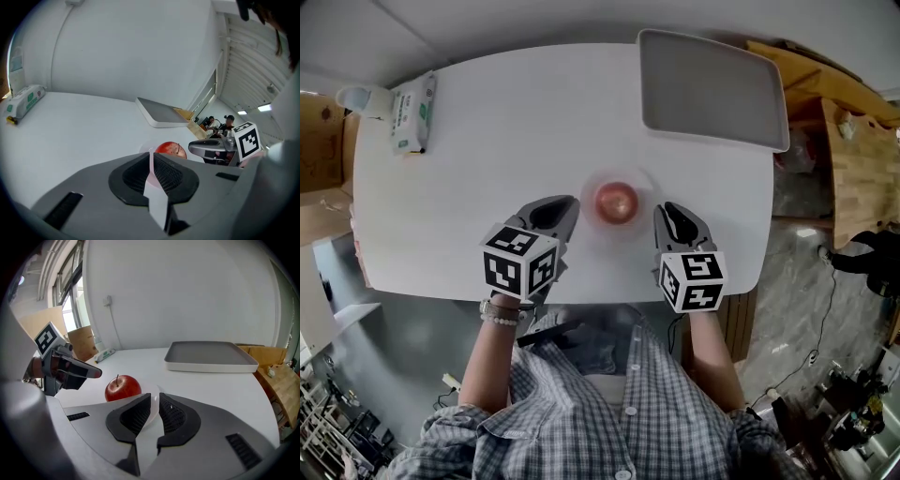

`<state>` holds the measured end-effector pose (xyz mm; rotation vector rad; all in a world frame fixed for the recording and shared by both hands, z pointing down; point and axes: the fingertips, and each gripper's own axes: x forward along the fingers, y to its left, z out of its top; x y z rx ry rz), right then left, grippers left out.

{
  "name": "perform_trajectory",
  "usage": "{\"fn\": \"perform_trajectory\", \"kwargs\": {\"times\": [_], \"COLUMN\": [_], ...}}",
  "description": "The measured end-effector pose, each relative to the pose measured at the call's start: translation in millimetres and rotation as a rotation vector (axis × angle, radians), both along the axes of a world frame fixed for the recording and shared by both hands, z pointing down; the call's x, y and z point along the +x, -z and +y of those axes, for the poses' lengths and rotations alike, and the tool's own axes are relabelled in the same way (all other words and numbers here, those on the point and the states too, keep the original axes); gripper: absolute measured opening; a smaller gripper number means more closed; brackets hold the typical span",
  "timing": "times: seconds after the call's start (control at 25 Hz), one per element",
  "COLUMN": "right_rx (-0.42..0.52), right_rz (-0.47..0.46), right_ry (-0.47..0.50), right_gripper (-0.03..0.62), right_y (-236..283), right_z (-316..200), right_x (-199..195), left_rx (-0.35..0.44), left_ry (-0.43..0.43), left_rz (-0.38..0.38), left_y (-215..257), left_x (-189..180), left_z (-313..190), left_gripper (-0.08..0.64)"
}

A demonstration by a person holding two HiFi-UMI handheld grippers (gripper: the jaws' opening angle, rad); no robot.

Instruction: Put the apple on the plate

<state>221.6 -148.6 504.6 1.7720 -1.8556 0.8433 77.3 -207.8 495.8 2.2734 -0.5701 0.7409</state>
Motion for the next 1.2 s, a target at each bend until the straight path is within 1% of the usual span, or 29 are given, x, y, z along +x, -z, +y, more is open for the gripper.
{"fn": "perform_trajectory", "kwargs": {"times": [0.16, 0.24, 0.32, 0.36, 0.4, 0.44, 0.52, 0.64, 0.88, 1.04, 1.2], "right_rx": [-0.072, -0.103, -0.130, -0.143, -0.154, -0.163, -0.176, -0.194, -0.233, -0.236, -0.231], "right_rz": [-0.019, -0.037, -0.075, -0.092, -0.104, -0.114, -0.129, -0.140, -0.154, -0.184, -0.184], "right_ry": [0.002, 0.013, 0.018, 0.016, 0.013, 0.010, 0.004, 0.012, 0.029, 0.016, 0.032], "right_gripper": [0.039, 0.063, 0.103, 0.109, 0.114, 0.114, 0.114, 0.114, 0.114, 0.114, 0.114], "right_y": [-17, -23, -29, -32, -35, -37, -41, -46, -55, -57, -57], "right_z": [3, 5, 8, 9, 10, 11, 12, 13, 14, 12, 13], "right_x": [-2, -6, -10, -12, -13, -13, -13, -14, -17, -16, -15], "left_rx": [-0.012, -0.016, -0.025, -0.033, -0.043, -0.054, -0.070, -0.090, -0.143, -0.156, -0.162], "left_ry": [-0.011, -0.022, -0.031, -0.039, -0.050, -0.064, -0.092, -0.114, -0.098, -0.089, -0.074], "left_rz": [-0.032, -0.050, -0.062, -0.068, -0.074, -0.085, -0.119, -0.157, -0.164, -0.157, -0.159], "left_y": [-12, -17, -23, -26, -30, -35, -45, -58, -71, -71, -70], "left_x": [1, 1, 2, 3, 4, 4, 4, 3, 4, 6, 8], "left_z": [-2, -1, 1, 2, 3, 5, 9, 11, 11, 10, 11], "left_gripper": [0.011, 0.011, 0.014, 0.029, 0.064, 0.077, 0.096, 0.103, 0.103, 0.103, 0.101]}}
